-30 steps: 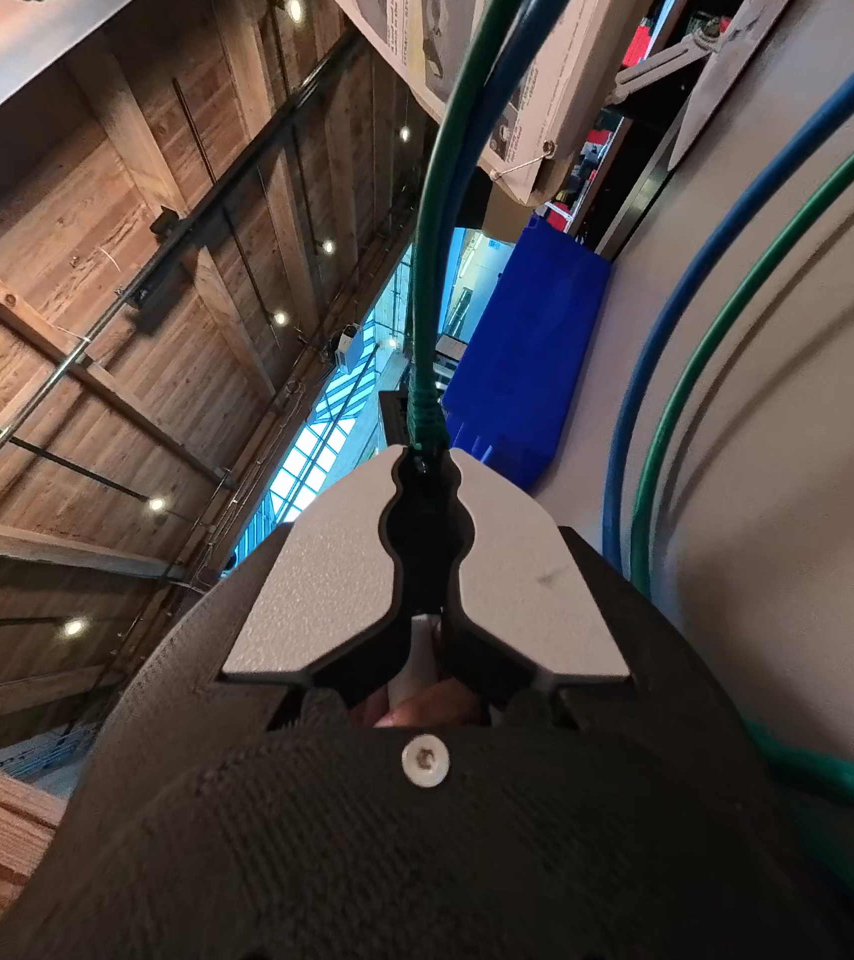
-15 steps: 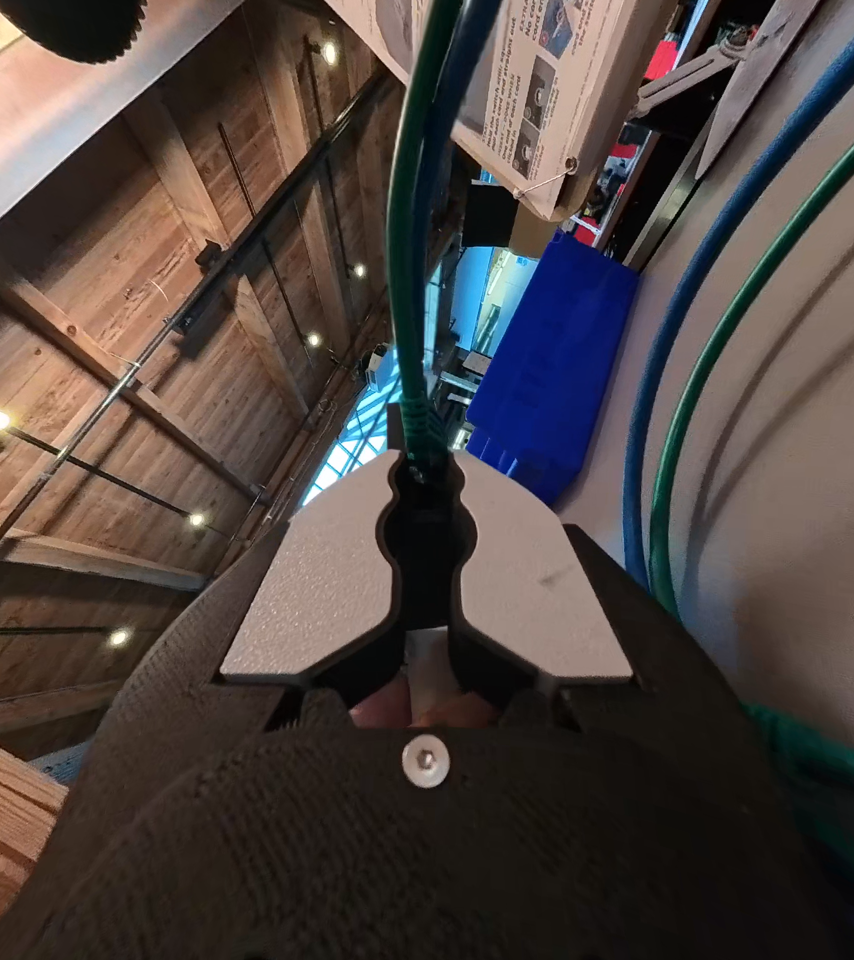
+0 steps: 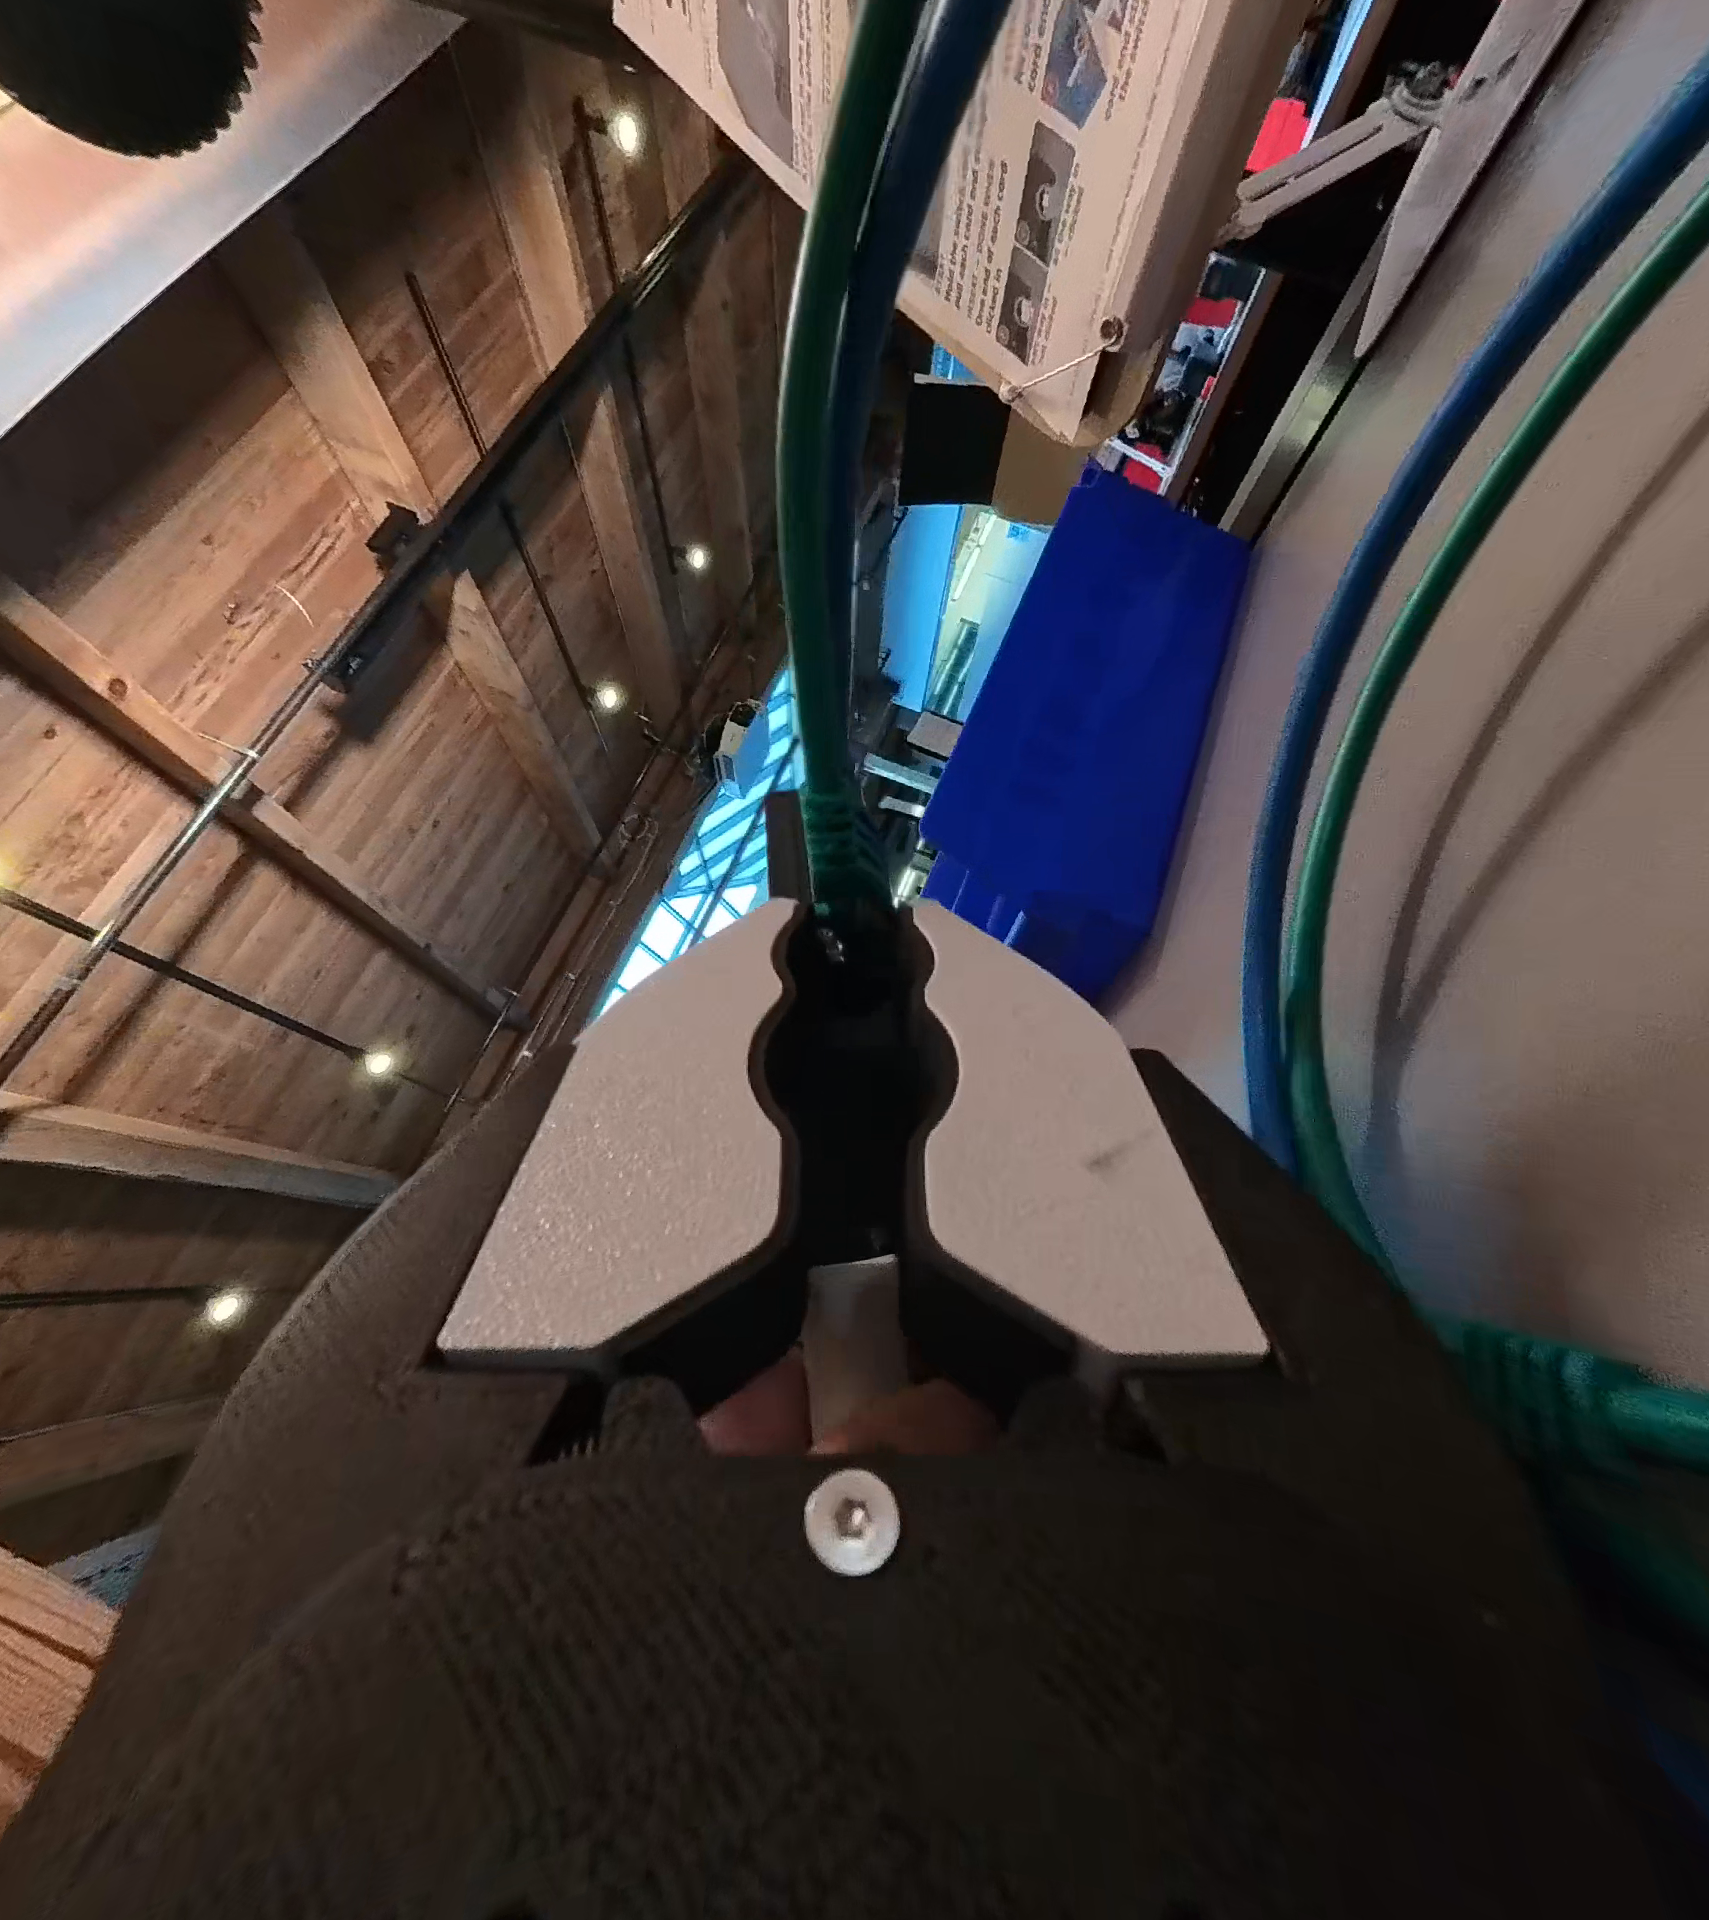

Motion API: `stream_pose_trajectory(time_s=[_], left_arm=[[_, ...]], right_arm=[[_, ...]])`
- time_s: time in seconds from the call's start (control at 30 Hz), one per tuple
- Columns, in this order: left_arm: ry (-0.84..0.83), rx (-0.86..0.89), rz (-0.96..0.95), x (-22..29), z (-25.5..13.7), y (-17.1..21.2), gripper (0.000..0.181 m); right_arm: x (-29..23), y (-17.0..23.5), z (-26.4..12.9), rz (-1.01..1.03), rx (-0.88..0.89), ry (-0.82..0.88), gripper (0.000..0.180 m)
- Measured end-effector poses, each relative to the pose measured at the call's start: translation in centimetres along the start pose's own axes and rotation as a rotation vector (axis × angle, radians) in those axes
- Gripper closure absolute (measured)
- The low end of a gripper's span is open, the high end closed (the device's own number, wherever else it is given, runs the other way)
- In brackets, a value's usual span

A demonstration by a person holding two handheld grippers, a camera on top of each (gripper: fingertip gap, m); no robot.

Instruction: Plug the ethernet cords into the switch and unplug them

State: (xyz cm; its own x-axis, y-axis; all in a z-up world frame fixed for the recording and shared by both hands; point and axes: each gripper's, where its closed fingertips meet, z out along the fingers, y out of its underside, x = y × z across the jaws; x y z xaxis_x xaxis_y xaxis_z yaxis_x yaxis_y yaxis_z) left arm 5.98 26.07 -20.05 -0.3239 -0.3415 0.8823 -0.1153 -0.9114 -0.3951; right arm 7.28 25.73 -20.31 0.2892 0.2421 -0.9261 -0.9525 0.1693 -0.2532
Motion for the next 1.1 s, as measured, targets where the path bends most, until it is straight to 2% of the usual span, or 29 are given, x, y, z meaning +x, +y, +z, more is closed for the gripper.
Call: stream_pose_trajectory(time_s=[0.03, 0.23, 0.57, 0.77, 0.9, 1.1], left_arm=[[0.003, 0.002, -0.001, 0.01, 0.01, 0.02, 0.154], [0.009, -0.016, -0.005, 0.04, 0.2, 0.42, 0.154], [0.034, 0.002, -0.052, -0.1, 0.3, 0.7, 0.154], [0.027, 0.041, -0.017, 0.21, 0.07, 0.26, 0.154], [0.046, 0.065, -0.121, -0.13, -0.06, 0.17, 0.153], [-0.006, 0.036, 0.066, 0.46, -0.15, -0.09, 0.154]], right_arm=[[-0.06, -0.01, 0.04, 0.002, -0.001, -0.008, 0.163], [-0.08, -0.21, -0.01, 0.036, 0.002, -0.026, 0.165], [-0.08, -0.28, -0.17, -0.15, -0.079, 0.006, 0.166], [-0.45, 0.0, 0.14, -0.176, -0.102, -0.019, 0.166], [-0.16, 0.09, 0.28, -0.228, -0.122, 0.011, 0.166], [-0.66, 0.25, 0.25, -0.255, -0.146, -0.017, 0.165]])
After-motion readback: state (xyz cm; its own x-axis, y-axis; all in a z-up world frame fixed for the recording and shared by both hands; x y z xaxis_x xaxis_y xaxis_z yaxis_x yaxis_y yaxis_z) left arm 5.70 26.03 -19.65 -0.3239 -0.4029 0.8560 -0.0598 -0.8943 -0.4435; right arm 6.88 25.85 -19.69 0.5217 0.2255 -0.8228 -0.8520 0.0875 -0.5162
